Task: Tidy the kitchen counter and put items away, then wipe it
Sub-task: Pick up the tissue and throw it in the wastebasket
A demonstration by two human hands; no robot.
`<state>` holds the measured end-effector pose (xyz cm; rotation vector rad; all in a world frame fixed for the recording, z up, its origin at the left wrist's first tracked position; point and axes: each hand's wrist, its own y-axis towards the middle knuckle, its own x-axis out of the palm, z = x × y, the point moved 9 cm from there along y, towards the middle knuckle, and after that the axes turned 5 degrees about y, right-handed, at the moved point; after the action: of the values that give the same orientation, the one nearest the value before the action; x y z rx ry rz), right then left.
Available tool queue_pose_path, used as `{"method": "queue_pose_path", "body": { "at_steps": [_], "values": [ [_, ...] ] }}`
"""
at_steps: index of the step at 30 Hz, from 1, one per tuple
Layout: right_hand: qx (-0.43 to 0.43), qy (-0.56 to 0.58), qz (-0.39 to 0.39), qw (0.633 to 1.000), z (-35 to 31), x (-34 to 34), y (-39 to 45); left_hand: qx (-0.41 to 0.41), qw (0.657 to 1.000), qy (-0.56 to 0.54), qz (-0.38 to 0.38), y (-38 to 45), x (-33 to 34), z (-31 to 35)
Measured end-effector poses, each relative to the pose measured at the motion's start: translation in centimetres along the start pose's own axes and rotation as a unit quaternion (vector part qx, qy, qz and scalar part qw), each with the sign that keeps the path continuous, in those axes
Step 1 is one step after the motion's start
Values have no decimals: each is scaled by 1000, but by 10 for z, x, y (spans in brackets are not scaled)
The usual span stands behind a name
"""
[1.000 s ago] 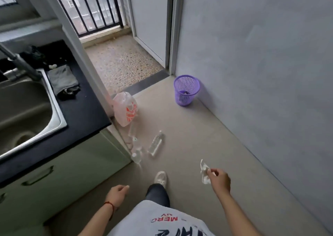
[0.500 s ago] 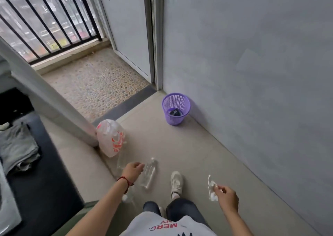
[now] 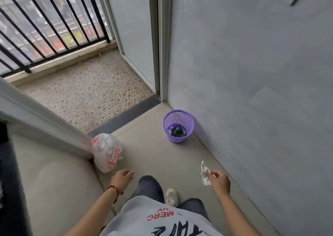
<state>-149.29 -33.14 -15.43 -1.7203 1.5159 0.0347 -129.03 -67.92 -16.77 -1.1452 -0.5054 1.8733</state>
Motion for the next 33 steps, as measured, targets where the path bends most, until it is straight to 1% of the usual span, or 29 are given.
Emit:
{"method": "queue_pose_path", "body": {
  "at_steps": [4, 9, 13, 16, 19, 22, 25, 28, 33],
  "values": [
    [-20, 13, 3, 1000, -52, 17, 36, -10, 1000, 8, -3, 33, -9, 25],
    [-13, 28, 22, 999, -91, 30, 74, -11, 999, 28, -20, 91, -24, 73],
    [15, 27, 43, 999, -105, 33, 94, 3, 998, 38, -47, 135, -34, 126],
    [30, 35, 56, 997, -114, 33, 103, 44, 993, 85, -70, 162, -35, 171],
    [54, 35, 63, 996, -115, 34, 107, 74, 988, 116, -76, 182, -36, 213],
    [82, 26, 61, 994, -109, 38, 111, 86, 985, 129, -81, 200, -34, 241],
    [99, 6, 40, 994, -111, 48, 119, 82, 984, 138, -83, 213, -31, 251],
    [102, -10, 18, 995, -128, 61, 136, 65, 985, 137, -85, 222, -25, 246],
    [57, -20, -2, 998, -186, 93, 181, 47, 987, 121, -96, 230, -13, 236]
  ]
}}
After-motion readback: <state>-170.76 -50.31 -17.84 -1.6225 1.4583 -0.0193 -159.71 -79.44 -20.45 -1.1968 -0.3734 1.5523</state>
